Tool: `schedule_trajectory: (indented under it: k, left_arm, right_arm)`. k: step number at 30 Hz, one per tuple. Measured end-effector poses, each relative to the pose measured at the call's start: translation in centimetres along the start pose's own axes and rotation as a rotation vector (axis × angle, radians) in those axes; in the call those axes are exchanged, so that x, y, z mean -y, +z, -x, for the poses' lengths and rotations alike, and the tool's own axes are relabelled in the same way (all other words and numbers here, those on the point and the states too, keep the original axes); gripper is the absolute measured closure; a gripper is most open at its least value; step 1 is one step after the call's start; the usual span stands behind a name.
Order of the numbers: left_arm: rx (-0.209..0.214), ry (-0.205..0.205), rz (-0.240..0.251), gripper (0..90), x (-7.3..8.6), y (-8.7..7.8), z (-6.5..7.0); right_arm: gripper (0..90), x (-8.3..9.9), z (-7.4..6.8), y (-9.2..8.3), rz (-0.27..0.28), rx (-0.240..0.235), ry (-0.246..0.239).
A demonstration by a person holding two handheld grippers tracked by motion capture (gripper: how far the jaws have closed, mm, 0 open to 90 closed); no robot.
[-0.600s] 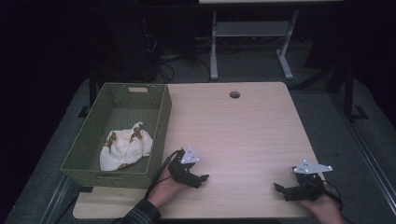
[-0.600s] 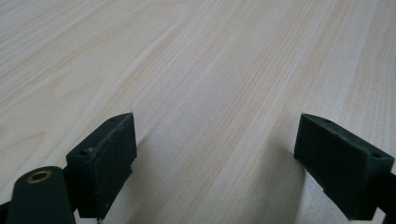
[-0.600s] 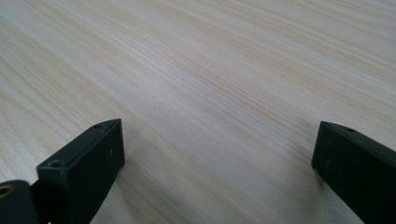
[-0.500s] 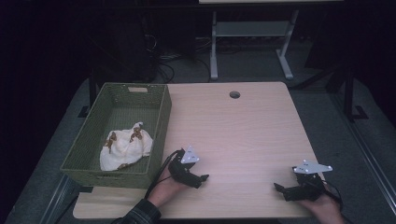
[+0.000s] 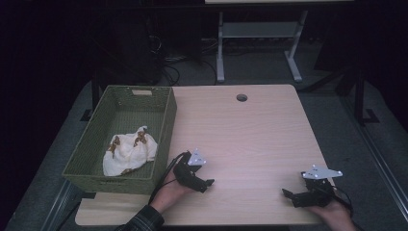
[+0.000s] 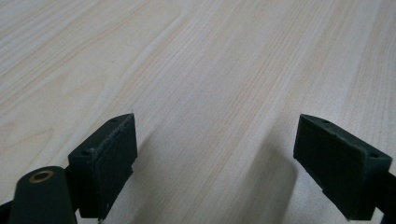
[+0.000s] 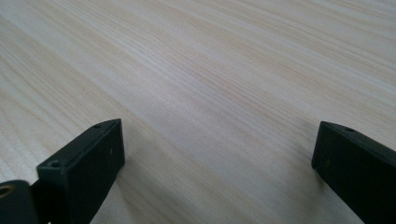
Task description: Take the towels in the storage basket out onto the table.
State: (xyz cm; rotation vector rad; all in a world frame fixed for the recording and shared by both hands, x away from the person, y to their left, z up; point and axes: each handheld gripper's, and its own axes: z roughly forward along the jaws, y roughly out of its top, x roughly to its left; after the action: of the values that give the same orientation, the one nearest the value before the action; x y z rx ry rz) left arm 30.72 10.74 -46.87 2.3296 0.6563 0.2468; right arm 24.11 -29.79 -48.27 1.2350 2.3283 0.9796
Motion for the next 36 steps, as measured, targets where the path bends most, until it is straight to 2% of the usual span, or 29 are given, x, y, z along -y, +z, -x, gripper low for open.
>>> schedule_trajectory:
  k: [12,22,36]
  left_arm:
    - [-0.004,-0.004,0.019,12.9,-0.9,-1.0,-0.3]
    - [0.005,-0.026,0.05,13.0,-1.6,-1.8,-0.8]
    - [0.012,-0.023,0.069,13.0,-2.6,-2.9,-1.0]
  right_arm:
    - [2.2,0.0,0.0,0.0,-0.001,0.0,0.001]
    - [0.1,0.0,0.0,0.0,-0.007,0.01,0.008]
    - [0.0,0.0,0.0,0.1,-0.008,0.011,0.008]
